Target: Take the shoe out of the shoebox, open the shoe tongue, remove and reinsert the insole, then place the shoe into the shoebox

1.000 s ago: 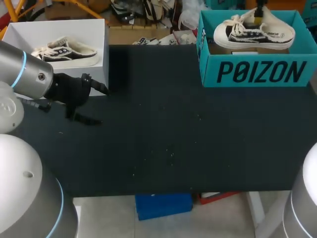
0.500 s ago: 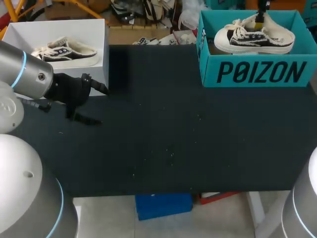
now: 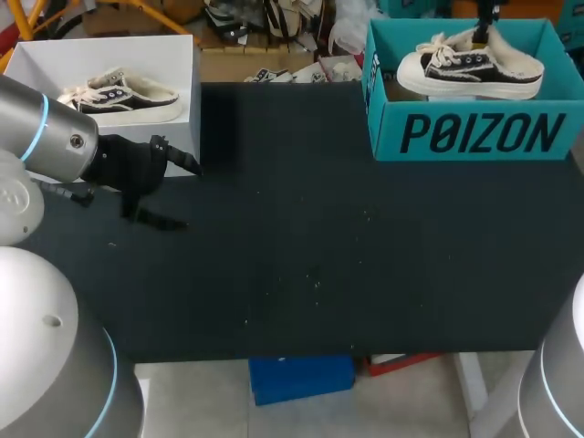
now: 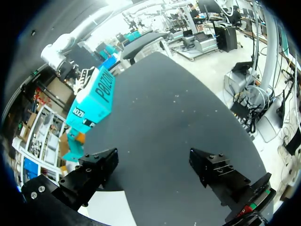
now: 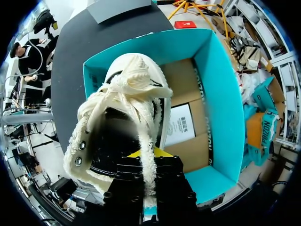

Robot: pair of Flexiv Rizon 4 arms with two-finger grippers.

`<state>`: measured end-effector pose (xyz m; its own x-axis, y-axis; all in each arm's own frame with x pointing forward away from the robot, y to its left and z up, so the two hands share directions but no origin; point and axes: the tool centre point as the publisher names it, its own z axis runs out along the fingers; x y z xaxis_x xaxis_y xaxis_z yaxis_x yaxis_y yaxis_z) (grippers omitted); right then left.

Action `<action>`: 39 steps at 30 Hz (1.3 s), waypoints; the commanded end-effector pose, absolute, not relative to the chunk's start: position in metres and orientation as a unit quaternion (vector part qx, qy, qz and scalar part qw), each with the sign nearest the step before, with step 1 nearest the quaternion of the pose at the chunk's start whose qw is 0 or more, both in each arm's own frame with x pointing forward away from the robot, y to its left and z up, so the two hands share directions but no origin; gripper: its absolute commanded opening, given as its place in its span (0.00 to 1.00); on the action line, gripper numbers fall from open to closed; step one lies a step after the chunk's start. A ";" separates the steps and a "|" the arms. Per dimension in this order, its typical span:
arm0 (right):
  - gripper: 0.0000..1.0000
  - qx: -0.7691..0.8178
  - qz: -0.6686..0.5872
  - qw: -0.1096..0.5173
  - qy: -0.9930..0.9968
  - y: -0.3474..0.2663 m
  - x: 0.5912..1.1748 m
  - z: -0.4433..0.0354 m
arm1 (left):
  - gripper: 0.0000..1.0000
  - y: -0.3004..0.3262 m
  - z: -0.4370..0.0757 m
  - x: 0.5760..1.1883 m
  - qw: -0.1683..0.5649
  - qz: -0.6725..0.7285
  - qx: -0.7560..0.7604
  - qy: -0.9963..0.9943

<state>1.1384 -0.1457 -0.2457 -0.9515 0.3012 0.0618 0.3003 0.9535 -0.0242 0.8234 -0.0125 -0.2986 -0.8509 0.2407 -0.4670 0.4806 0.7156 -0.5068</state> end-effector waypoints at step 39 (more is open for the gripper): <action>0.00 -0.155 0.019 0.027 -0.987 -0.151 1.159 -0.231 | 1.00 -0.012 -0.300 0.823 0.190 -0.321 0.199 0.906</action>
